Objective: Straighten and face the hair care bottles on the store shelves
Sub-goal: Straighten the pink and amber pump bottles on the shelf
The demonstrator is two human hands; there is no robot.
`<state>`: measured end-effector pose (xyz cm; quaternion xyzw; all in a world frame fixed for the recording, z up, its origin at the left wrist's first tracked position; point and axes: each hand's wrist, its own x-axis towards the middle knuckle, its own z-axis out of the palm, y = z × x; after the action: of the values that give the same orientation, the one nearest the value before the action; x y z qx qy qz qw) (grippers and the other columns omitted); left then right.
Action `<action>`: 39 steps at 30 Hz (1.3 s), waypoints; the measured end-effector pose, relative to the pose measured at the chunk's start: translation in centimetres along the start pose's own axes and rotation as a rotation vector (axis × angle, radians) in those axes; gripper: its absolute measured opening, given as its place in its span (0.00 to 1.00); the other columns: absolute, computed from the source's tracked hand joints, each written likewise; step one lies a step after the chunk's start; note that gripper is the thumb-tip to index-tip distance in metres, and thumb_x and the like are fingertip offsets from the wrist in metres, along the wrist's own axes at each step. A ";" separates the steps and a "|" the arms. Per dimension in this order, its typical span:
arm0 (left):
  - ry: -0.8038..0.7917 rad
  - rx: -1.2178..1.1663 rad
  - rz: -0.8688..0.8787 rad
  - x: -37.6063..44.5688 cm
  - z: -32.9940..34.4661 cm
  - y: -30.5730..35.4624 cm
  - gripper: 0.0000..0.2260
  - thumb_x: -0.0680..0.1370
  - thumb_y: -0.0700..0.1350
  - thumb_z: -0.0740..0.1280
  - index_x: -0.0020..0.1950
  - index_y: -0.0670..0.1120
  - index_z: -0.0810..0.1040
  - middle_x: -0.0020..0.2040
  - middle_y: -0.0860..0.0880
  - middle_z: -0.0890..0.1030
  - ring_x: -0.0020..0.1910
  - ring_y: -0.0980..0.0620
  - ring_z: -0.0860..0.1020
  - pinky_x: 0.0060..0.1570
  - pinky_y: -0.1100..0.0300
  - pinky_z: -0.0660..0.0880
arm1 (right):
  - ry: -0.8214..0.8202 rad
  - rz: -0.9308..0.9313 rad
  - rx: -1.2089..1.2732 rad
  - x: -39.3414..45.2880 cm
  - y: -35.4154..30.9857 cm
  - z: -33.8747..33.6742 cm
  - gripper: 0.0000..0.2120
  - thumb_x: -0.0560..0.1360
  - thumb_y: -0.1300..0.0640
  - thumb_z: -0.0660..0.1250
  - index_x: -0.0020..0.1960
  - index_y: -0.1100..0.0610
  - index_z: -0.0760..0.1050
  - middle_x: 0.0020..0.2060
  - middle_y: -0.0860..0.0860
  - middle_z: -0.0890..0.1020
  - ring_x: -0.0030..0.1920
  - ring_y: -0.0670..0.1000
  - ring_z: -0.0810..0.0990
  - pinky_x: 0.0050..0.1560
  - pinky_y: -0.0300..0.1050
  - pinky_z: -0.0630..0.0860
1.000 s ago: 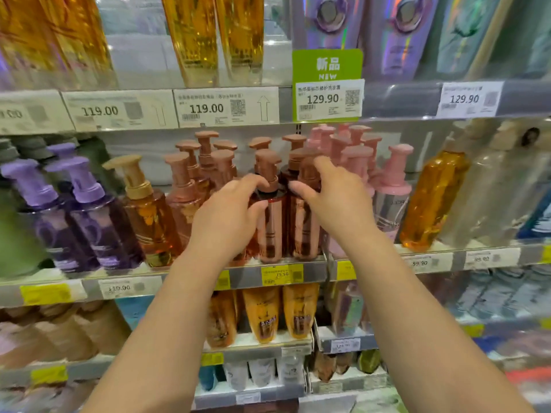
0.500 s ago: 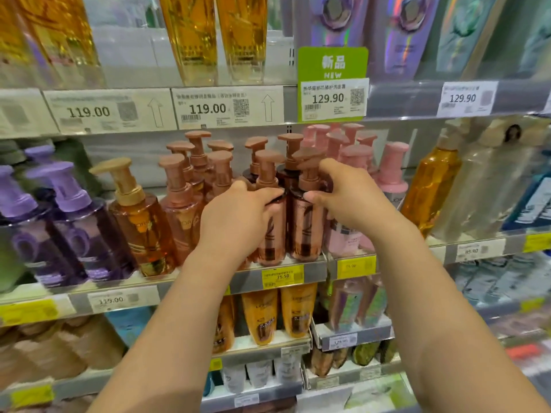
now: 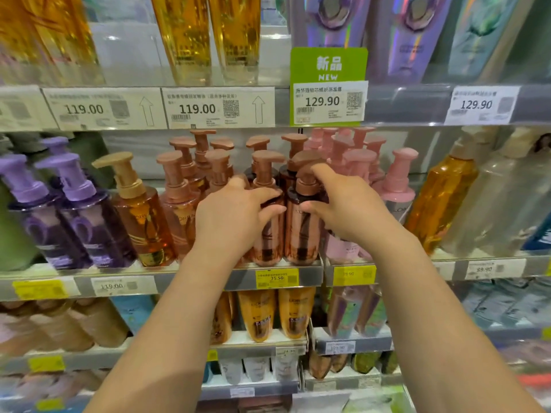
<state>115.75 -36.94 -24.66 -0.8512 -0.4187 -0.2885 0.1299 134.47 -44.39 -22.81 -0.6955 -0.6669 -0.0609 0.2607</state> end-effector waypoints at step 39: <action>-0.035 -0.296 -0.386 -3.2 -1.9 -13.9 0.21 0.76 0.64 0.65 0.52 0.49 0.66 0.37 0.50 0.79 0.38 0.46 0.80 0.34 0.51 0.75 | 0.013 0.143 0.128 3.4 -12.4 7.3 0.14 0.81 0.45 0.63 0.52 0.56 0.65 0.43 0.56 0.83 0.42 0.59 0.84 0.39 0.52 0.79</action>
<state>102.50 -31.30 -25.33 -0.7701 -0.5290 -0.3512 -0.0612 121.01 -38.37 -24.15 -0.7230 -0.6162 -0.0039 0.3123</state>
